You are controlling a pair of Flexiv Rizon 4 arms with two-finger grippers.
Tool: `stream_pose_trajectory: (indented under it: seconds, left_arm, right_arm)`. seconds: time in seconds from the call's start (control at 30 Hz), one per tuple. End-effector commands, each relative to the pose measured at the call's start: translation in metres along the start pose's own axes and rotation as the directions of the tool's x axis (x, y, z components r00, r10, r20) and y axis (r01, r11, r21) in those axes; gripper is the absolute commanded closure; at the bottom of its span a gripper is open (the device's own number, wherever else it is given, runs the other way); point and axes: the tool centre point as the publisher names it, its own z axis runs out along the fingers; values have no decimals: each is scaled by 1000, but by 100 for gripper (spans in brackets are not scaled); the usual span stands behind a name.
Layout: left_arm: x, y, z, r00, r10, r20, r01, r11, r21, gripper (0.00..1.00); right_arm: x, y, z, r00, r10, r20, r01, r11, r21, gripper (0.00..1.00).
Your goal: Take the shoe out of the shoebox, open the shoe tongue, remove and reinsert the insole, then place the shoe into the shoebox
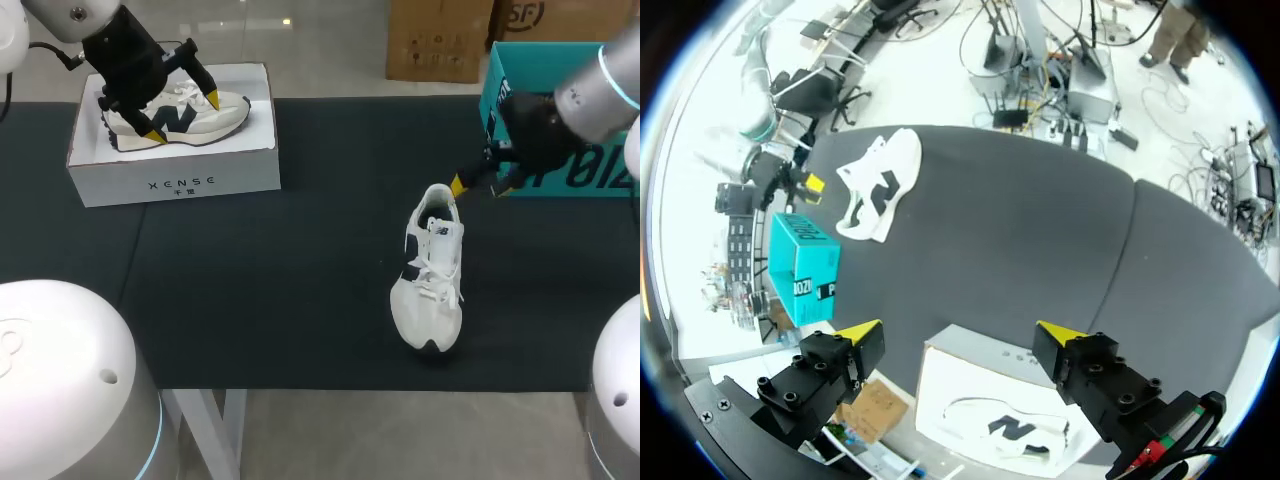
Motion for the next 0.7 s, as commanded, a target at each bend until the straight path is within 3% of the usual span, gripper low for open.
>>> stream_pose_trajectory:
  seconds: [0.03,0.4,0.57,0.6,0.63,0.67,0.7]
  left_arm:
    - [-1,1,0,1000,1,-4,-1,1000,0,0]
    - [-1,1,0,1000,1,-4,-1,1000,0,0]
    - [-1,1,0,1000,1,-4,-1,1000,0,0]
    - [-1,1,0,1000,1,-4,-1,1000,0,0]
    - [-1,1,0,1000,1,-4,-1,1000,0,0]
    - [-1,1,0,1000,1,-4,-1,1000,0,0]
    - [-1,1,0,1000,1,-4,-1,1000,0,0]
  right_arm:
    - [5,1,-4,965,10,261,-13,1000,12,0]
    - [5,1,-4,965,10,261,-13,1000,12,0]
    - [14,-3,6,961,51,270,-65,997,42,0]
    - [15,-4,9,958,65,278,-82,995,50,25]
    - [17,-5,12,957,68,283,-87,995,53,58]
    - [19,-6,15,956,79,281,-100,993,61,71]
    - [23,-6,18,957,84,279,-107,992,70,99]
